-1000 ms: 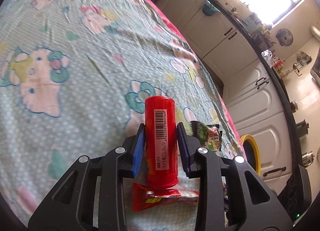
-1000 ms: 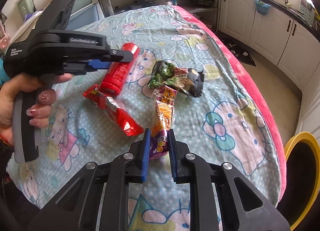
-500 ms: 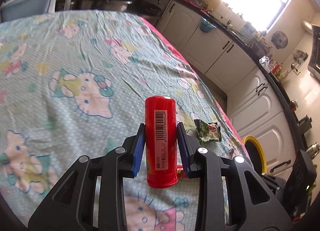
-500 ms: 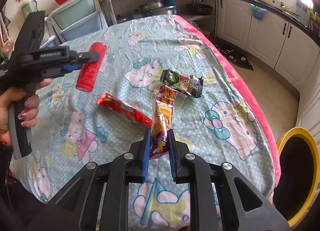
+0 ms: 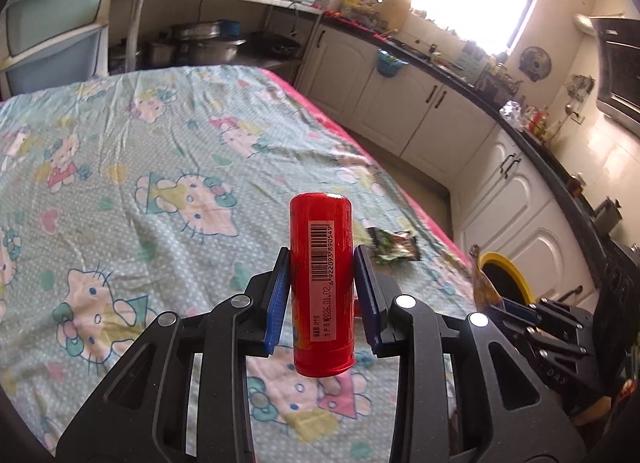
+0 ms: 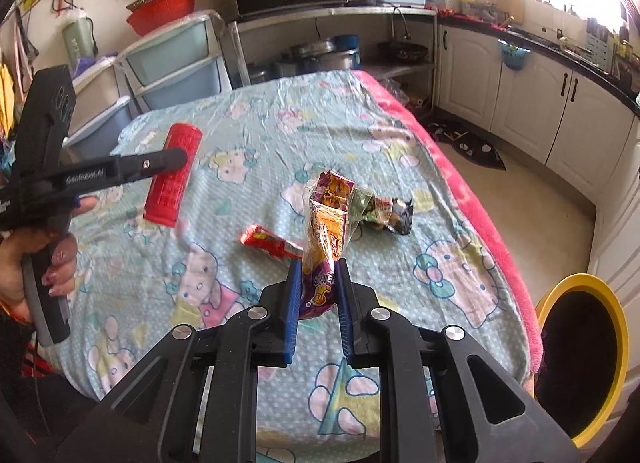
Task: Collect trash
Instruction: 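Carry the red tube and pink-orange wrapper over the yellow-rimmed bin with both tools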
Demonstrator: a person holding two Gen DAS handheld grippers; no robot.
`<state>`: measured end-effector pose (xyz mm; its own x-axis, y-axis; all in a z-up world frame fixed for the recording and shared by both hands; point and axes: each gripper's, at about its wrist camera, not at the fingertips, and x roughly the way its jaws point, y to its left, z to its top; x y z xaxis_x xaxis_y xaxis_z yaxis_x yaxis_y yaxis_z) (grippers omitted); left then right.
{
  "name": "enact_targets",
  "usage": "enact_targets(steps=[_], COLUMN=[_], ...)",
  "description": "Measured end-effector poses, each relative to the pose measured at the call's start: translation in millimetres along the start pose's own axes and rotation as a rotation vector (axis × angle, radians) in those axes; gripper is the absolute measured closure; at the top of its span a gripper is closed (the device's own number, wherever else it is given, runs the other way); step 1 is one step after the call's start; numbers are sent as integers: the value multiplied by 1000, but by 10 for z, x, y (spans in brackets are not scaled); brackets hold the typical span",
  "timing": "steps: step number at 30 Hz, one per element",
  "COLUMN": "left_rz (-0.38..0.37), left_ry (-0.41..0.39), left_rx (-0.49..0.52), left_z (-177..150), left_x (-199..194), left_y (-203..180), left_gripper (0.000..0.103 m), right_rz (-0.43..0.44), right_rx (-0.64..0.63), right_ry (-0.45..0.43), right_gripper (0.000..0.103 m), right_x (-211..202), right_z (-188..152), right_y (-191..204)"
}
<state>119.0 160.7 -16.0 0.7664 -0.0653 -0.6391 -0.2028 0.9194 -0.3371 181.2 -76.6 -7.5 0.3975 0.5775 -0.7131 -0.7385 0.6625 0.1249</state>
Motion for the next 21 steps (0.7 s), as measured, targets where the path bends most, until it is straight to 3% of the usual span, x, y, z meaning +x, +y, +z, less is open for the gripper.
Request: enact_targets(steps=[10, 21], left_rz=[-92, -163], left_ry=[-55, -73], left_rx=[98, 175], left_z=[79, 194], left_x=[-195, -137], left_y=[-546, -1047], left_gripper=[78, 78], right_rz=[-28, -93], right_rx=[33, 109], right_ry=[-83, -170], right_gripper=[87, 87], right_x=[-399, -810], right_z=[84, 75], right_y=[-116, -478])
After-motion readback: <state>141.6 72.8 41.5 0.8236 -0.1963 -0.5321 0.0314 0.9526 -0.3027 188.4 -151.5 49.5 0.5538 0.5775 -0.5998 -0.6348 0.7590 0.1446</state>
